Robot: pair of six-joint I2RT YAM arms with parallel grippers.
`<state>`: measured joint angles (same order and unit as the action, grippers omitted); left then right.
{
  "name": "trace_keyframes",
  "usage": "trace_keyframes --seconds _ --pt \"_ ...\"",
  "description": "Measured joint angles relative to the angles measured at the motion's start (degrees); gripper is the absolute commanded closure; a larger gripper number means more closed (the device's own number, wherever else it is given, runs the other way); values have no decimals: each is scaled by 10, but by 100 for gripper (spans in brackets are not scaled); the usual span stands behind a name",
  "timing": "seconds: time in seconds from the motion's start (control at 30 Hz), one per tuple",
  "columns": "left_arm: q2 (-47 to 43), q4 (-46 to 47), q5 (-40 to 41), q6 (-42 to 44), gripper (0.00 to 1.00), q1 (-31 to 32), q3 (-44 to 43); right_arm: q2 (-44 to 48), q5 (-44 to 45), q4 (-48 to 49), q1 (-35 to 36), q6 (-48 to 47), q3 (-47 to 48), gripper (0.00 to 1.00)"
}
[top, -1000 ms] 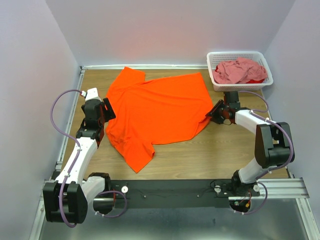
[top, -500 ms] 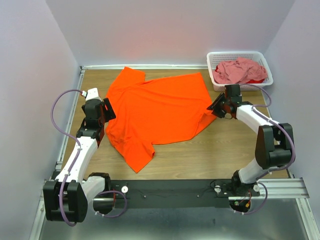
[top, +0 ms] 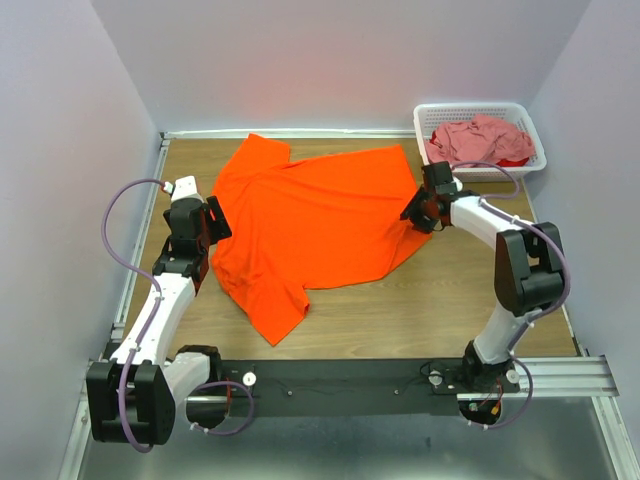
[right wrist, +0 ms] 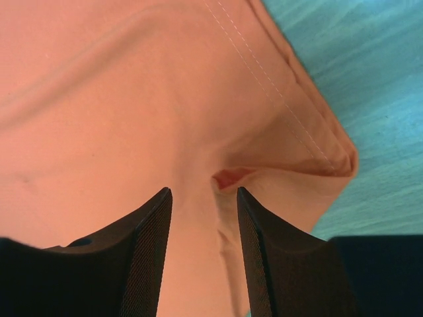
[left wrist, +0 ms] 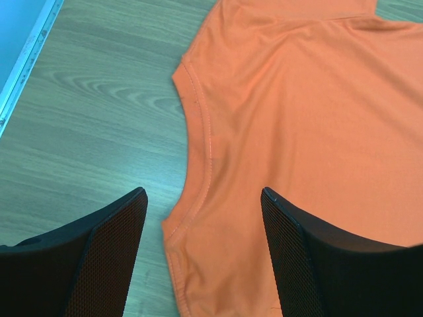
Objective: Fold and stack the t-shirts
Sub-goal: Flatten the tshirt out
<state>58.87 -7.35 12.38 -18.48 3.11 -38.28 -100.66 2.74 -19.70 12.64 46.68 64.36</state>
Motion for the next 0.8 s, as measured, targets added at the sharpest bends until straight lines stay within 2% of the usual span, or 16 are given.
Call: trace_keyframes --seconds 0.37,0.47,0.63,0.8 --pt "0 0 0 0 23 0 0 -53 89 -68 42 -2 57 49" --pt "0 0 0 0 23 0 0 -61 100 -79 46 -3 65 53" --pt "-1 0 0 0 23 0 0 -67 116 -99 49 -8 78 64" --pt "-3 0 0 0 23 0 0 -67 134 -113 50 -16 78 87"
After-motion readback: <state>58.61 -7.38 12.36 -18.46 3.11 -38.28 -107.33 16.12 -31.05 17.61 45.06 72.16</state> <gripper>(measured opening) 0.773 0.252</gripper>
